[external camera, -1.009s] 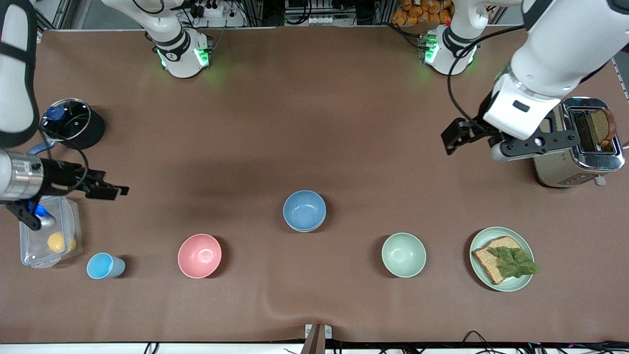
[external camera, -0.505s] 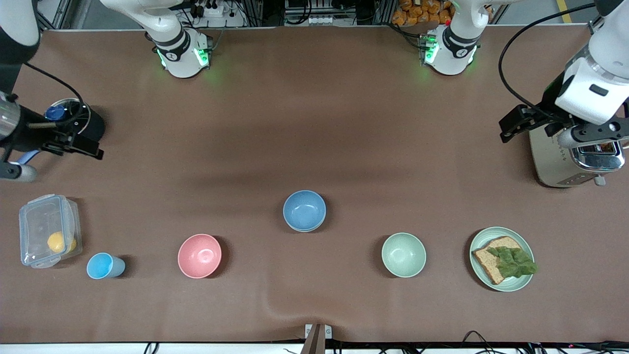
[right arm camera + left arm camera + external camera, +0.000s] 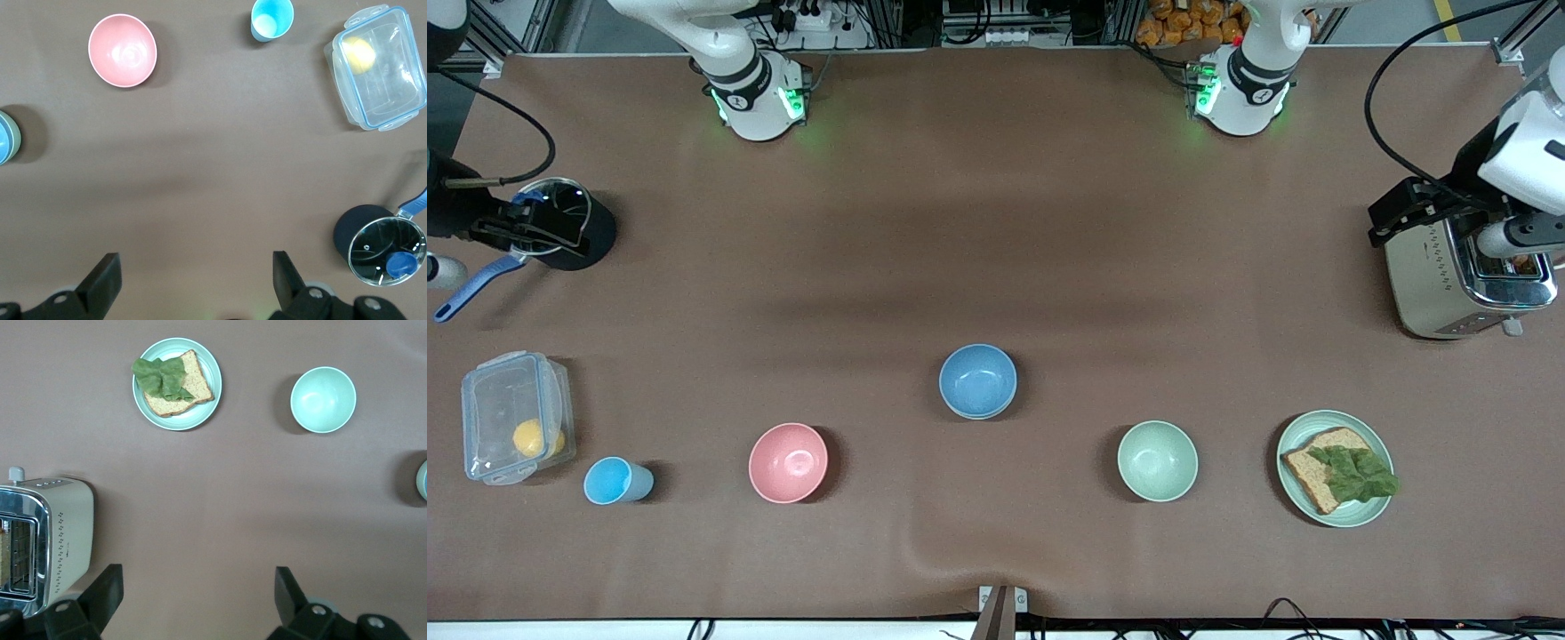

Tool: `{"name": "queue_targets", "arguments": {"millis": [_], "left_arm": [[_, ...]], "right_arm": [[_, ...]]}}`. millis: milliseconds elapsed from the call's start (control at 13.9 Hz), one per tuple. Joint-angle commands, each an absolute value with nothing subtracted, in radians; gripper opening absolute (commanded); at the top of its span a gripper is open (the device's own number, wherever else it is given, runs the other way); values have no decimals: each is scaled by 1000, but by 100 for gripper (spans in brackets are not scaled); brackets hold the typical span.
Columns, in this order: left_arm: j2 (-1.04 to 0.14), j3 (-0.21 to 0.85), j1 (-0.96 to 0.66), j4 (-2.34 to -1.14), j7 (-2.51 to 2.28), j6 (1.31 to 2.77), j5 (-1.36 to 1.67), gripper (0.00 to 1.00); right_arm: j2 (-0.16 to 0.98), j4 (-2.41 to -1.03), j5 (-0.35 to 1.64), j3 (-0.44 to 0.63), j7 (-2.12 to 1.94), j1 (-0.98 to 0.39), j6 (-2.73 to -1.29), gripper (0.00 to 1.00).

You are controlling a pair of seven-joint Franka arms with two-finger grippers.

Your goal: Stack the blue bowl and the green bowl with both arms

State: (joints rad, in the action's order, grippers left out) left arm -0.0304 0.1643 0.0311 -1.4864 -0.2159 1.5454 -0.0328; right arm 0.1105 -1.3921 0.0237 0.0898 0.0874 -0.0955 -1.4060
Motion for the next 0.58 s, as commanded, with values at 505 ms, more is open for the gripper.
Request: {"name": "queue_targets", "arguments": {"millis": [505], "left_arm": [[-5,167,25,-1482,-186,1508,-5,100]], "right_arm": [[48,-1390,6,81,80,-81,-1356,100]]}}
